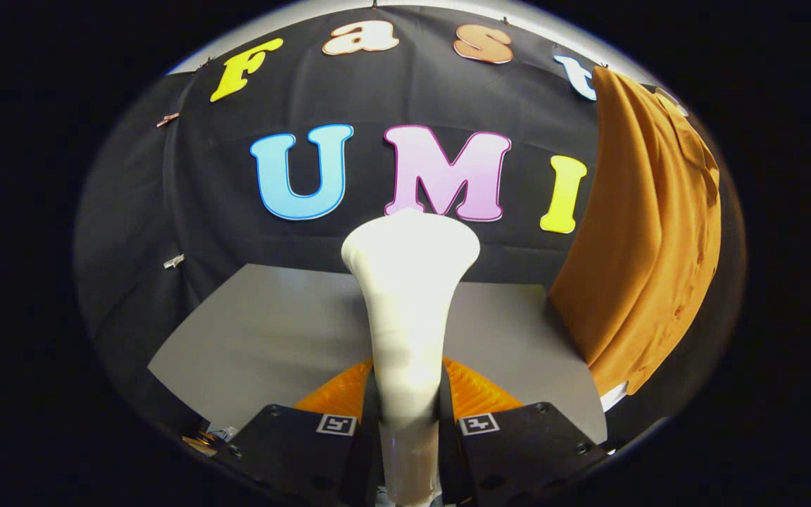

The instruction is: Iron the clothes twice with a garment steamer, once on the left side and once on the right side.

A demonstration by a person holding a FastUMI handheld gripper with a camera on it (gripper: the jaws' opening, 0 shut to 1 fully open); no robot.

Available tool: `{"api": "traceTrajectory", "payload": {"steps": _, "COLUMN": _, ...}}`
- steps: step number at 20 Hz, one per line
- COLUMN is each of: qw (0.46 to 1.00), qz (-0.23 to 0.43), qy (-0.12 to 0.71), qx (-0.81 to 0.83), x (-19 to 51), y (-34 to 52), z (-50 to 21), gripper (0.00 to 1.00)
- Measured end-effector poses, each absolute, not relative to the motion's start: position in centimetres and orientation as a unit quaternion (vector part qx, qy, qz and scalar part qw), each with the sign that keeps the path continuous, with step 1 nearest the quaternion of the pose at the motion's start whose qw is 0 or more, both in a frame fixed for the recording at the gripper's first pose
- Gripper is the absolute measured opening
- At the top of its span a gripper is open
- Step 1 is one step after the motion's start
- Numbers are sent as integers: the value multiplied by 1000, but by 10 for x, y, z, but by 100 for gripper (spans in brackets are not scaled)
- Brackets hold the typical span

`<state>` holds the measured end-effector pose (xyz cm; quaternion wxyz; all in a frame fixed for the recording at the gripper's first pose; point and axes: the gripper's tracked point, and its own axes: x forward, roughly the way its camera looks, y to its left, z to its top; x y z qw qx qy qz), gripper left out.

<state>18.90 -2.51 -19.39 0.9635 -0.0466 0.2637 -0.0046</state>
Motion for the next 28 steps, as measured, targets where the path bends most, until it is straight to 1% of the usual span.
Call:
{"api": "traceTrajectory", "payload": {"steps": 3, "qw": 969, "qz": -16, "qy": 240, "qx": -46, "x": 174, "y": -28, "z": -177, "gripper": 38}}
{"api": "traceTrajectory", "payload": {"steps": 4, "qw": 971, "qz": -18, "qy": 233, "qx": -47, "x": 167, "y": -26, "z": -171, "gripper": 32}}
{"api": "traceTrajectory", "payload": {"steps": 7, "qw": 975, "qz": -24, "qy": 218, "qx": -44, "x": 146, "y": -22, "z": -157, "gripper": 32}}
{"api": "traceTrajectory", "payload": {"steps": 13, "qw": 986, "qz": -45, "qy": 157, "qx": -42, "x": 92, "y": -6, "z": -112, "gripper": 32}}
{"api": "traceTrajectory", "payload": {"steps": 16, "qw": 988, "qz": -68, "qy": 132, "qx": -46, "x": 61, "y": -8, "z": -97, "gripper": 32}}
{"api": "traceTrajectory", "payload": {"steps": 22, "qw": 985, "qz": -125, "qy": 113, "qx": -36, "x": 17, "y": -51, "z": -81, "gripper": 32}}
{"api": "traceTrajectory", "payload": {"steps": 28, "qw": 982, "qz": -155, "qy": 102, "qx": -35, "x": 12, "y": -123, "z": -66, "gripper": 32}}
